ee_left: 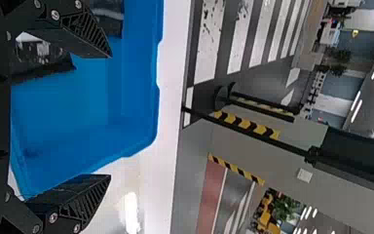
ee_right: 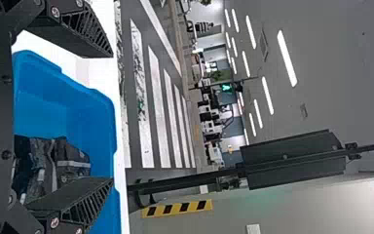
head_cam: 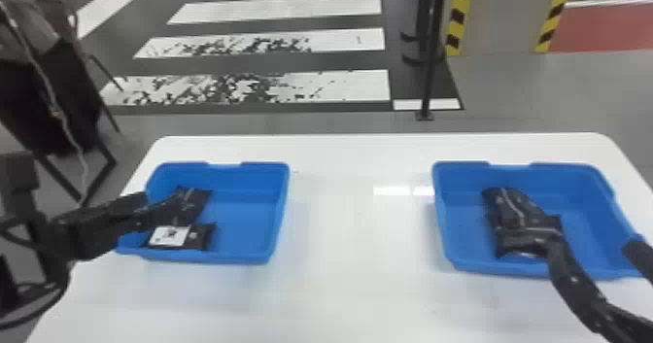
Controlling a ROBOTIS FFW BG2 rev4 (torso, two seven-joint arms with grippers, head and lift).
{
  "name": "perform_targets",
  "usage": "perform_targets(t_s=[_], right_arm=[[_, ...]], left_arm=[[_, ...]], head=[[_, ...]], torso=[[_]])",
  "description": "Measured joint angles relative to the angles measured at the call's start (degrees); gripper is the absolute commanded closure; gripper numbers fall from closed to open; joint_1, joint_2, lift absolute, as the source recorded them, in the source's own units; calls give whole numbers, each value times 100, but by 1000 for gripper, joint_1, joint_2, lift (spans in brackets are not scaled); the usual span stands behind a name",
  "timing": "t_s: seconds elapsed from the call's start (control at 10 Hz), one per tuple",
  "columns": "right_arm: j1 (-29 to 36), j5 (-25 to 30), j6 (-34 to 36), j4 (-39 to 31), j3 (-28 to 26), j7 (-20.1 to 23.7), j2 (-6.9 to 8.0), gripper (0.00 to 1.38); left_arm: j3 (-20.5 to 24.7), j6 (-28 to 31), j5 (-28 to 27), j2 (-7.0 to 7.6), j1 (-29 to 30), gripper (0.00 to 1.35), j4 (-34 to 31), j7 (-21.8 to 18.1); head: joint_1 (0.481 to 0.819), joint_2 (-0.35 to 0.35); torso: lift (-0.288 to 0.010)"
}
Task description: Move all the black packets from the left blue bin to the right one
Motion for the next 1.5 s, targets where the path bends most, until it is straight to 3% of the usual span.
perform_targets(t_s=[0.2, 0.4, 0.9, 1.2, 1.5], right_arm=[[245, -71, 37, -29, 45, 21, 0, 137], [265, -122, 146, 33, 70, 96, 0, 142], [111, -255, 297, 269, 113, 223, 0, 151], [33, -323, 341, 385, 173, 253, 0, 153], [-58, -430, 425, 522, 216, 311, 0, 160]], left_arm=[[125, 303, -353, 175, -223, 171, 195, 0], [17, 687, -648, 293, -714, 173, 814, -34], [-265, 1568, -1629, 308, -1605, 183, 1900, -36], [-588, 1681, -1640, 399, -2061, 188, 2560, -35], [-769, 2051, -1611, 393, -2348, 209, 2845, 13]], head=[[695, 270], [695, 297], [695, 340], [695, 327], [695, 314]], torso=[[-138], [-138], [-138], [-138], [-138]])
